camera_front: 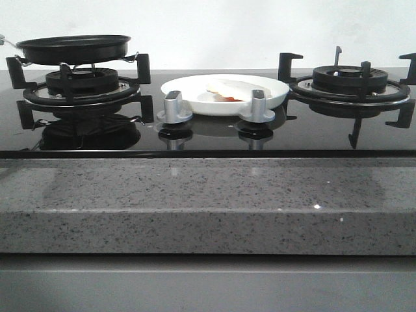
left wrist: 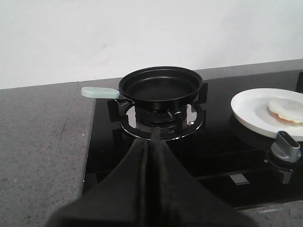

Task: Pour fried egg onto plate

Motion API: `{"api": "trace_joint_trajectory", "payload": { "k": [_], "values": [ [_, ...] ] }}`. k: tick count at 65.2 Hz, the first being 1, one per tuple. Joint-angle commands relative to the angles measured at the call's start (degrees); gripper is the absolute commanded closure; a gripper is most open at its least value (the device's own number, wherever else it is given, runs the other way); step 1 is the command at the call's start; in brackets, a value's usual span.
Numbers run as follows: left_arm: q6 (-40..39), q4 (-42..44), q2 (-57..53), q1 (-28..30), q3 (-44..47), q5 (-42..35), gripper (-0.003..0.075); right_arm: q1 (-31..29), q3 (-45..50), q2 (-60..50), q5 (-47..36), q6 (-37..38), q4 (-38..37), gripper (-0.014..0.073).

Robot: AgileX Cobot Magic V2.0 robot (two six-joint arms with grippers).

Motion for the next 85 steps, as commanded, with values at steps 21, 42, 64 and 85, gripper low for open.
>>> {"api": "trace_joint_trajectory", "payload": {
  "k": [21, 42, 64, 85],
  "values": [
    [-0.35, -1.1, 0.55, -0.51, -1.41, -4.66, 0.074, -0.36, 30.03, -24.77, 2.63, 2.16, -6.55, 0.0654],
    [-0.35, -1.1, 0.55, -0.51, -1.41, -4.56, 0.0739, -0.36, 57.18, -45.02, -19.95, 4.0, -6.55, 0.0654],
    [-0.35, -1.1, 0.55, -0.51, -1.41, -4.56, 0.0739, -0.36, 80.78, -66.02, -43.33, 4.0, -6.55, 0.0654],
    [-0.35, -1.1, 0.55, -0.51, -1.41, -4.56, 0.0739, -0.36, 93.56, -83.06, -50.83, 4.0, -6.5, 0.0654]
  ]
}}
